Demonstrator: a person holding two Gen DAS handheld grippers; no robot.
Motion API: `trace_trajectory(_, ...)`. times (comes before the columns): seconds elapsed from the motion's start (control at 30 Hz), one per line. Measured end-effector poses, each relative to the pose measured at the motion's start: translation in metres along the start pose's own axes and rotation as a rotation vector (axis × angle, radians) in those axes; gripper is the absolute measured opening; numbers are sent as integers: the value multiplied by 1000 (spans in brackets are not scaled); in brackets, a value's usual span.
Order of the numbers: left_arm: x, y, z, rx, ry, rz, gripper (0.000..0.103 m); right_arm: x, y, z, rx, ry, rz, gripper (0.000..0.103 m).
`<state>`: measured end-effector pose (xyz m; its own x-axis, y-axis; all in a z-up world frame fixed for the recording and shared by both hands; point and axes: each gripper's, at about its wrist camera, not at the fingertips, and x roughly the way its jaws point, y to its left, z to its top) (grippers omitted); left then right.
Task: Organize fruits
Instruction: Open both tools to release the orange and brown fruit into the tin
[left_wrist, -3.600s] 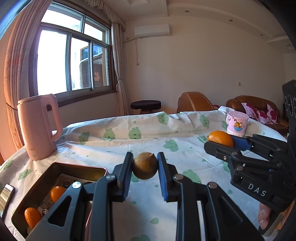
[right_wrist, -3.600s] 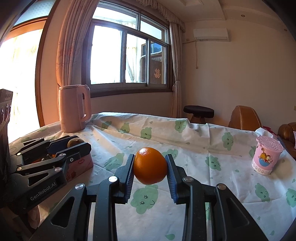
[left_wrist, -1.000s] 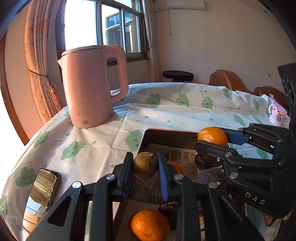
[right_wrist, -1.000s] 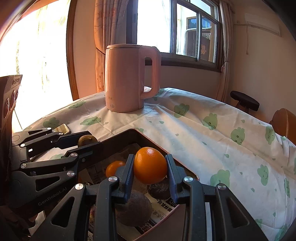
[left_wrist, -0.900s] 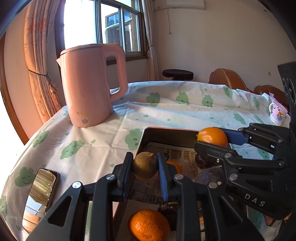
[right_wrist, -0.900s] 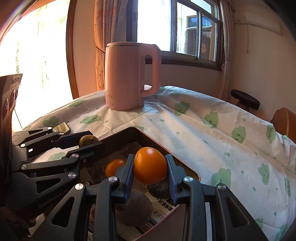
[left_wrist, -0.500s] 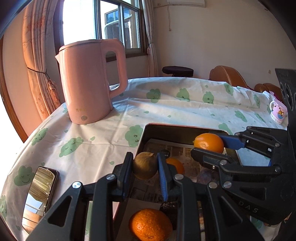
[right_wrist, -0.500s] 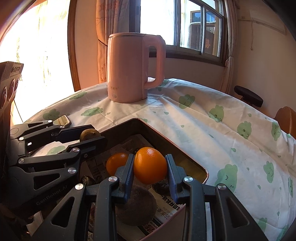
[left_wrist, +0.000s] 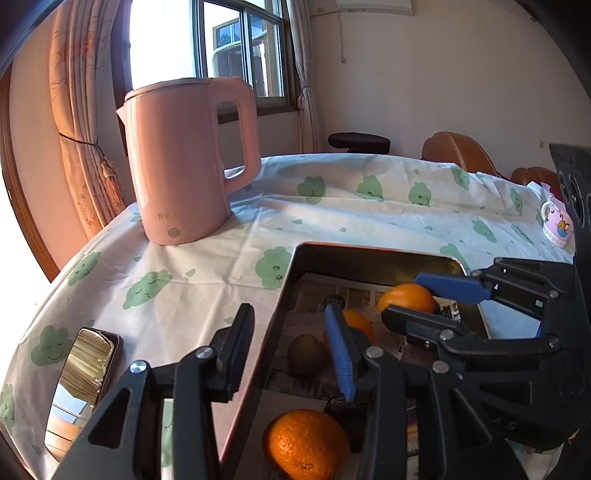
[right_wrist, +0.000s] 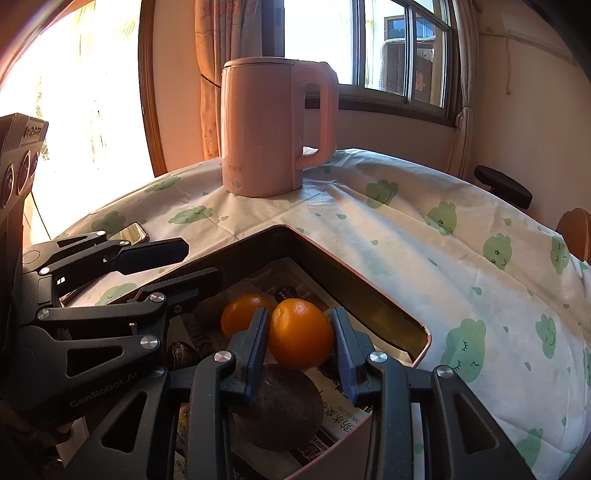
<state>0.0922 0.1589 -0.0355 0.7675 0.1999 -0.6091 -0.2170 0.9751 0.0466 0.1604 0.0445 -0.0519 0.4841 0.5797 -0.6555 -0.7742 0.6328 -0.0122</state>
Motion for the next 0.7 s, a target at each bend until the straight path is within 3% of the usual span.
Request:
trace_trajectory(0.23, -15, 3, 0, -20, -37, -7, 59, -14, -4, -3, 16, -34, -11, 50)
trace_trajectory(0.37, -29, 2, -2, -36, -82, -18, 75, -27, -7, -5, 28, -54, -34, 50)
trace_trajectory(0.6, -49, -8, -8, -64, -139, -50, 76, -64, -13, -17, 55, -112, -105, 63)
trace_trajectory(0.7, -58, -12, -11, -83, -157, -66, 76, -80, -14, -21, 62, -140, -119, 64)
